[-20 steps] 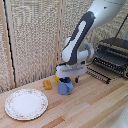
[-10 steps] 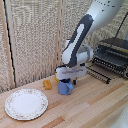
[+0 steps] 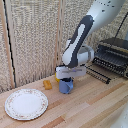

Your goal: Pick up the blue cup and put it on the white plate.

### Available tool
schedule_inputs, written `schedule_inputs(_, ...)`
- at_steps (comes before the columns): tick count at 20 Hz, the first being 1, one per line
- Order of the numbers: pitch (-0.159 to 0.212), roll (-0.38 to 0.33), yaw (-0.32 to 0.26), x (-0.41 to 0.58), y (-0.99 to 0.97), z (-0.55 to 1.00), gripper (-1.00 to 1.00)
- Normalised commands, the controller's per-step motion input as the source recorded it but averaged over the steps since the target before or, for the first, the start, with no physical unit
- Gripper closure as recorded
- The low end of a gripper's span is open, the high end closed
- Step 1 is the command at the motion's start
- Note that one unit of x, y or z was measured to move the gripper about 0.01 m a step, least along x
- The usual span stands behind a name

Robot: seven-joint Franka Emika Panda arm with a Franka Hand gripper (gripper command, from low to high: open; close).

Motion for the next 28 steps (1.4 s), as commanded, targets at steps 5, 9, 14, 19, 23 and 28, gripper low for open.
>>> schedule_inputs(5, 0.103, 0.107, -0.027, 0.005, 0.10, 0.77, 1.00)
schedule_inputs(9, 0.098, 0.092, 0.000, 0.132, 0.13, 0.83, 1.00)
schedule_inputs(14, 0.072, 0.099, 0.020, 0.258, 0.28, 0.79, 1.00)
schedule_inputs(19, 0.103, 0.065, 0.074, 0.242, 0.66, 0.59, 1.00)
schedule_inputs(23, 0.081, 0.024, 0.039, 0.351, 0.83, 0.37, 1.00)
schedule_inputs(28, 0.051, 0.000, 0.017, 0.467, 0.87, 0.15, 1.00)
